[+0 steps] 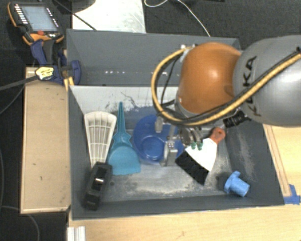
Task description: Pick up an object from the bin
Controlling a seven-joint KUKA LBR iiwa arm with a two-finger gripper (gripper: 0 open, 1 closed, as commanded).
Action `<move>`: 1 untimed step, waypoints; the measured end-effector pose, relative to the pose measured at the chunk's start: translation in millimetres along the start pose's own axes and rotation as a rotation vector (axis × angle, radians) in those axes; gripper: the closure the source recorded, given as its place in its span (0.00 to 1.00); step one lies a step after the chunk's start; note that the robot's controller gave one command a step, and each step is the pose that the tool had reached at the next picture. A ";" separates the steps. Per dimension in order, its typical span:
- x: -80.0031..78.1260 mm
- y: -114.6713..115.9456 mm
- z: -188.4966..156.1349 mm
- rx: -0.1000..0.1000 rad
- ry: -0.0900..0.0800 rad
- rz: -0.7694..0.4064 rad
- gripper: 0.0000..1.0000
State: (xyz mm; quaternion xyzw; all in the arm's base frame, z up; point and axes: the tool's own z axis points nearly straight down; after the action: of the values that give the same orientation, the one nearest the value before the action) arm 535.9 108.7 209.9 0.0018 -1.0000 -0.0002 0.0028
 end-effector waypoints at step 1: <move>-1.4 -0.8 -4.7 -0.001 -0.008 0.004 0.00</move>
Offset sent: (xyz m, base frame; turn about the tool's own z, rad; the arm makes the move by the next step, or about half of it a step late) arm 0.0047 -0.0137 -0.1387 -0.2744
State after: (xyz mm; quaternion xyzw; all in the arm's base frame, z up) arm 537.4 107.9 214.6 -0.0003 -1.0000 -0.0006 -0.0014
